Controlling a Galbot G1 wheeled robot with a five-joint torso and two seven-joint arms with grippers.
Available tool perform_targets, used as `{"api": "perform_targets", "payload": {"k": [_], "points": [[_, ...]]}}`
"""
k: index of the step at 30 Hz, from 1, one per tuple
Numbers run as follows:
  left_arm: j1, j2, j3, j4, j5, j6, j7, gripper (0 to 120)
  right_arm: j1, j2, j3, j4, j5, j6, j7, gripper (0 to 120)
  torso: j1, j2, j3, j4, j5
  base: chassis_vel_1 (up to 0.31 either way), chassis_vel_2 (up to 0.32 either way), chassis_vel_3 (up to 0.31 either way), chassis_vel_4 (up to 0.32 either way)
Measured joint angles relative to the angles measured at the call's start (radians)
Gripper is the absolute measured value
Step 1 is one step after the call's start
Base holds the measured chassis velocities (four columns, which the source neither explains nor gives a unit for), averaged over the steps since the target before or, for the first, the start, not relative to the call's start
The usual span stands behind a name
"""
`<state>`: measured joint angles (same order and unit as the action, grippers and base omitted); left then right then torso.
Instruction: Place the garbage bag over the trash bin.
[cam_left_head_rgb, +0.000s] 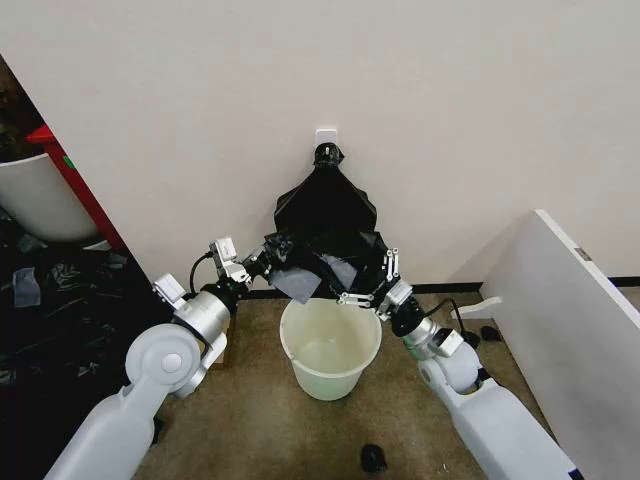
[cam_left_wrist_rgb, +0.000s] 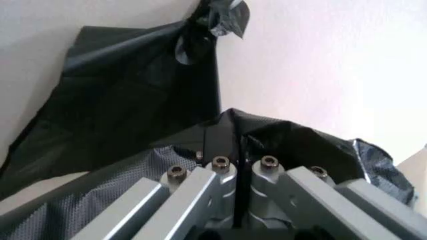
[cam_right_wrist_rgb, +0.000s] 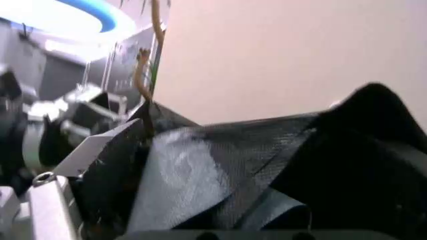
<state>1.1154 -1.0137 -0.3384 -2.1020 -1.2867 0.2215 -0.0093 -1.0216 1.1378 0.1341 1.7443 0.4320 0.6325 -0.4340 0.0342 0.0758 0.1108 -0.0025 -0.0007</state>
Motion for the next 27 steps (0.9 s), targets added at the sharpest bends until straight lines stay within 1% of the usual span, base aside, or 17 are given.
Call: {"api": "perform_targets", "payload": {"k": [1, 2, 3, 5, 6, 8, 10, 14, 17, 18, 19, 21, 22, 23, 24, 26, 27], "points": [[0.005, -0.001, 0.0, -0.006, 0.002, 0.001, 0.003, 0, -0.005, -0.005, -0.015, 0.017, 0.056, -0.031, -0.004, 100, 0.0, 0.0, 0.0, 0.0, 0.0, 0.0, 0.0, 0.0, 0.0], [0.005, -0.001, 0.0, -0.006, 0.002, 0.001, 0.003, 0, -0.005, -0.005, -0.015, 0.017, 0.056, -0.031, -0.004, 100, 0.0, 0.0, 0.0, 0.0, 0.0, 0.0, 0.0, 0.0, 0.0], [0.009, -0.001, 0.001, -0.012, 0.002, 0.003, 0.006, 0, -0.01, -0.008, -0.043, 0.043, 0.099, -0.074, 0.018, 100, 0.0, 0.0, 0.0, -0.0001, 0.0, 0.0, 0.0, 0.0, 0.0], [0.013, -0.001, 0.001, -0.019, 0.003, 0.003, 0.009, 0, -0.011, -0.006, -0.092, 0.082, 0.106, -0.147, 0.127, 100, 0.0, 0.0, 0.0, 0.0, 0.0, 0.0, 0.0, 0.0, 0.0], [0.013, -0.001, 0.001, -0.019, 0.003, 0.003, 0.009, 0, -0.011, -0.006, -0.092, 0.082, 0.106, -0.147, 0.127, 100, 0.0, 0.0, 0.0, 0.0, 0.0, 0.0, 0.0, 0.0, 0.0], [0.019, -0.002, 0.002, -0.025, 0.003, 0.004, 0.01, 0, -0.002, 0.006, -0.125, 0.12, 0.046, -0.246, 0.321, 100, 0.0, 0.0, 0.0, 0.0, 0.0, 0.0, 0.0, 0.0, 0.0], [0.025, -0.002, 0.0, -0.028, 0.004, 0.004, 0.011, 0, 0.014, 0.014, -0.125, 0.124, -0.033, -0.289, 0.417, 100, 0.0, 0.0, 0.0, 0.0001, 0.0, 0.0, 0.0, 0.0, 0.0], [0.028, -0.001, -0.005, -0.03, 0.004, 0.004, 0.012, 0, 0.022, 0.014, -0.108, 0.11, -0.115, -0.292, 0.444, 100, 0.0, 0.0, 0.0, 0.0001, 0.0, 0.0, 0.0, 0.0, 0.0], [0.029, 0.002, -0.01, -0.031, 0.003, 0.003, 0.013, 0, 0.025, 0.009, -0.083, 0.077, -0.273, -0.268, 0.456, 98, 0.0, 0.0, 0.0, -0.0001, 0.0001, 0.0, 0.0, 0.0, 0.0], [0.028, 0.0, -0.01, -0.032, 0.003, 0.003, 0.013, 0, 0.024, 0.009, -0.081, 0.071, -0.309, -0.264, 0.457, 95, 0.0, 0.0, 0.0, 0.0, 0.0001, 0.0, 0.0, 0.0, 0.0], [0.028, 0.0, -0.01, -0.032, 0.003, 0.003, 0.013, 0, 0.024, 0.009, -0.081, 0.071, -0.309, -0.264, 0.457, 95, 0.0, 0.0, 0.0, 0.0, 0.0001, 0.0, 0.0, 0.0, 0.0], [0.027, -0.007, -0.008, -0.036, 0.003, 0.003, 0.013, 0, 0.02, 0.011, -0.082, 0.067, -0.346, -0.262, 0.459, 86, 0.0, 0.0, 0.0, 0.0, 0.0001, 0.0, 0.0, 0.0, 0.0], [0.027, -0.007, -0.008, -0.036, 0.003, 0.003, 0.013, 0, 0.02, 0.011, -0.082, 0.067, -0.346, -0.262, 0.459, 86, 0.0, 0.0, 0.0, 0.0, 0.0001, 0.0, 0.0, 0.0, 0.0], [0.027, -0.009, -0.007, -0.038, 0.003, 0.003, 0.013, 0, 0.018, 0.014, -0.082, 0.067, -0.351, -0.264, 0.461, 82, 0.0, 0.0, 0.0, 0.0, 0.0001, 0.0, 0.0, 0.0, 0.0], [0.027, -0.011, -0.007, -0.041, 0.003, 0.003, 0.013, 0, 0.016, 0.017, -0.082, 0.067, -0.356, -0.268, 0.462, 75, 0.0, 0.0, 0.0, -0.0001, 0.0001, 0.0, 0.0, 0.0, 0.0], [0.029, -0.012, -0.007, -0.046, 0.003, 0.003, 0.013, 0, 0.013, 0.018, -0.082, 0.072, -0.356, -0.284, 0.471, 68, 0.0, 0.0, 0.0, 0.0, 0.0001, 0.0, 0.0, 0.0, 0.0], [0.029, -0.012, -0.007, -0.046, 0.003, 0.003, 0.013, 0, 0.013, 0.018, -0.082, 0.072, -0.356, -0.284, 0.471, 68, 0.0, 0.0, 0.0, 0.0, 0.0001, 0.0, 0.0, 0.0, 0.0]]}}
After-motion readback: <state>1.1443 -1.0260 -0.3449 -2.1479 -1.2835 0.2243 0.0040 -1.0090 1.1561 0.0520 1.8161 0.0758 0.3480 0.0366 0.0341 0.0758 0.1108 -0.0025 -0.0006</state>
